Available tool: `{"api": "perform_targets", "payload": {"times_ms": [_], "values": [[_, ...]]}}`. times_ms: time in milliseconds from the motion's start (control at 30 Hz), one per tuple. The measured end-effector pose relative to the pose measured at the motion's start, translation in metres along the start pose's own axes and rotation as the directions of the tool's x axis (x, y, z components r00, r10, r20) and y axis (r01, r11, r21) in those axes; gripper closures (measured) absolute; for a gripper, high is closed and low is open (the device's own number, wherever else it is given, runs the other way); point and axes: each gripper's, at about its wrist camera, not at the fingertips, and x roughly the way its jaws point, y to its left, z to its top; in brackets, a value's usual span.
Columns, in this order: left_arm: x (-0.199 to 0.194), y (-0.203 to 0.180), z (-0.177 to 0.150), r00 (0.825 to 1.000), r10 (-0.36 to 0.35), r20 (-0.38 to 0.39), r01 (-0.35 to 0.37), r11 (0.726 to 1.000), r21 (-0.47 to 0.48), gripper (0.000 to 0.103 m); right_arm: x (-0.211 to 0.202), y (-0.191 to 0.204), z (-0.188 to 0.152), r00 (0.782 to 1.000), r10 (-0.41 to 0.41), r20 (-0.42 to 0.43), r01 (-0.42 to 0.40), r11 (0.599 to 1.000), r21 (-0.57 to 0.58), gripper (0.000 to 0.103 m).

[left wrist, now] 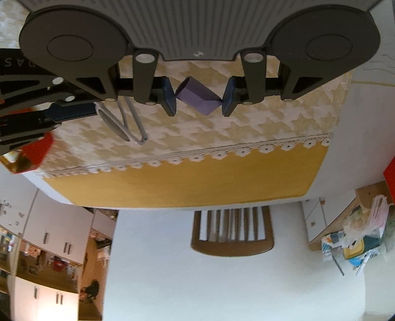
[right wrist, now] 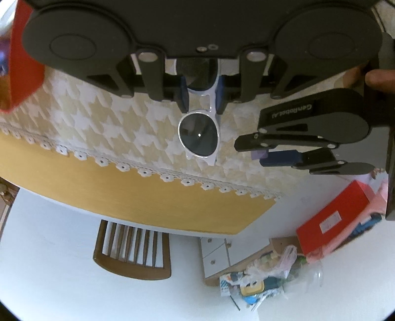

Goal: Organize rigid objects
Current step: 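Carry the purple cylinder and white sunglasses with both grippers over the tin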

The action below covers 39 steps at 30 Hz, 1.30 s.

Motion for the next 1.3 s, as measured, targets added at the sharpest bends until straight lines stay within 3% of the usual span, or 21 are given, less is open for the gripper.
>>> {"api": "perform_targets", "payload": {"times_ms": [400, 633, 933, 1300], "values": [[-0.057, -0.046, 0.004, 0.995, -0.104, 0.011, 0.103, 0.994, 0.044, 0.063, -0.073, -0.004, -0.027, 0.999, -0.011, 0.046, 0.007, 0.997, 0.074, 0.082], [-0.082, -0.083, 0.015, 0.987, -0.159, 0.034, 0.156, 0.984, 0.085, 0.063, -0.116, -0.018, -0.037, 0.996, -0.056, 0.070, 0.048, 0.993, 0.109, 0.082], [-0.091, -0.142, 0.034, 0.975, -0.215, 0.064, 0.204, 0.968, 0.143, 0.063, -0.156, -0.067, -0.054, 0.989, -0.112, 0.092, 0.098, 0.984, 0.152, 0.082], [-0.071, -0.224, 0.052, 0.964, -0.260, 0.046, 0.248, 0.953, 0.175, 0.063, -0.183, -0.138, -0.080, 0.982, -0.178, 0.069, 0.163, 0.969, 0.186, 0.082]]}}
